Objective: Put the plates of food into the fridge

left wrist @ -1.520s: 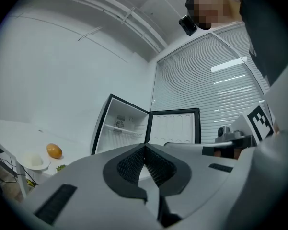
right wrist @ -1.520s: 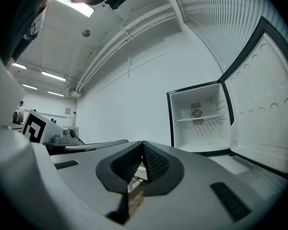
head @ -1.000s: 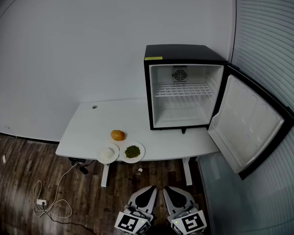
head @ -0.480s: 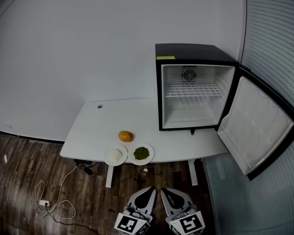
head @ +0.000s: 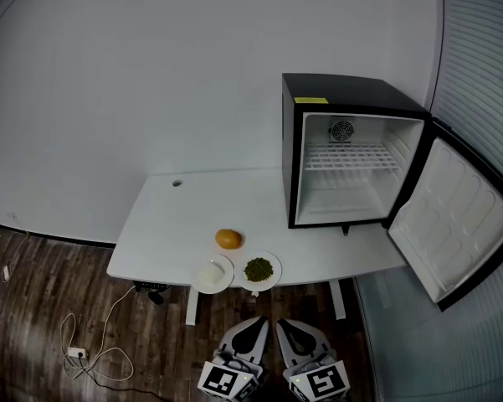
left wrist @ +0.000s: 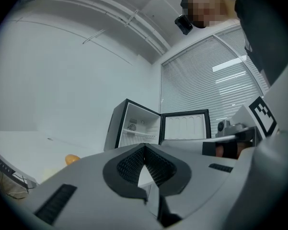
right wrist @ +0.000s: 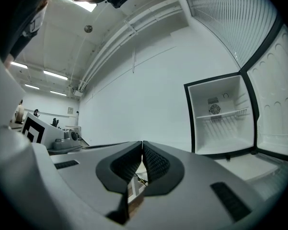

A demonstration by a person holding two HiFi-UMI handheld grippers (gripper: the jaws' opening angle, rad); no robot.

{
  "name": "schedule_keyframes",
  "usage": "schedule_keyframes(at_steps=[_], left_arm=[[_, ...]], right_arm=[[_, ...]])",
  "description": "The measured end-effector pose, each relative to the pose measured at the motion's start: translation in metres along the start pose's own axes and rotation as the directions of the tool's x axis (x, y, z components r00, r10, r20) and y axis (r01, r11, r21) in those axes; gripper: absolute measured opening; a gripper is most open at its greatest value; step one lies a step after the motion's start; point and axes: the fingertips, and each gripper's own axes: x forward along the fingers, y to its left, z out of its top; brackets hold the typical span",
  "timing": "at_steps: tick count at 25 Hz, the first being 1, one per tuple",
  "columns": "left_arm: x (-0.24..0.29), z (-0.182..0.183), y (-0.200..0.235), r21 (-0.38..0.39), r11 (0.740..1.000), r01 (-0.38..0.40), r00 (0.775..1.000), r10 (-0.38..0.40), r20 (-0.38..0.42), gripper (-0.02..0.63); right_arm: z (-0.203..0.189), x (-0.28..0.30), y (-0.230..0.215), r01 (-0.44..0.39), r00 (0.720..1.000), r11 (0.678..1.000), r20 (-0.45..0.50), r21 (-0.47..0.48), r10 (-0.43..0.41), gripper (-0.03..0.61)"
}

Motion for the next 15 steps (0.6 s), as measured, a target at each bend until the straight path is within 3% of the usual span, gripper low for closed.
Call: schedule_keyframes(at_steps=[7,15], left_arm=[[-0.001,-0.004,0.042,-0.01,0.999,-0.035,0.999,0.035,-0.033,0.006],[-0.005,-0.021,0.091,-0.026,0.999,-0.026,0.998,0.025,-0.049,0.008]], right_arm=[[-0.011,0.033,0.0,0.061,0.998,0.998,-0.018,0.019,-0.061,0.006],[-0.053,0.065,-0.01,0.16,0.981,0.985,-0.124,0.07,-0.151,0.006]])
